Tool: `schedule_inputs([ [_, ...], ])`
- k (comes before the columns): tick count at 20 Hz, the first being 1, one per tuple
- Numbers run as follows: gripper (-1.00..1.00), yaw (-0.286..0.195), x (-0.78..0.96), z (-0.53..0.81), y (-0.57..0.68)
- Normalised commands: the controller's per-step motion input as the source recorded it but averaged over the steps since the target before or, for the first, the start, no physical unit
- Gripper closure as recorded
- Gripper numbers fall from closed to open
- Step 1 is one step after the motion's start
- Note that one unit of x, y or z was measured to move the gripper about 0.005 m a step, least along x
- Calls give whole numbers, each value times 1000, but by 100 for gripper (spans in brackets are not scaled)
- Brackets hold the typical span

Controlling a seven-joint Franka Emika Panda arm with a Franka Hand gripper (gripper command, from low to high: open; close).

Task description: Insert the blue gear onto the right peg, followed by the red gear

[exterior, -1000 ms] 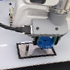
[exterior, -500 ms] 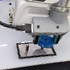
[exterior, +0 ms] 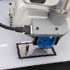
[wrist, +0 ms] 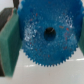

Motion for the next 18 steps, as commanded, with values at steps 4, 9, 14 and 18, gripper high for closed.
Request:
schedule_inputs([
  [4,100,0,168,28,-22],
  [9,100,0,155,128,-9],
  [14,100,0,133,-164,-8],
  [18,100,0,179,-81,35],
])
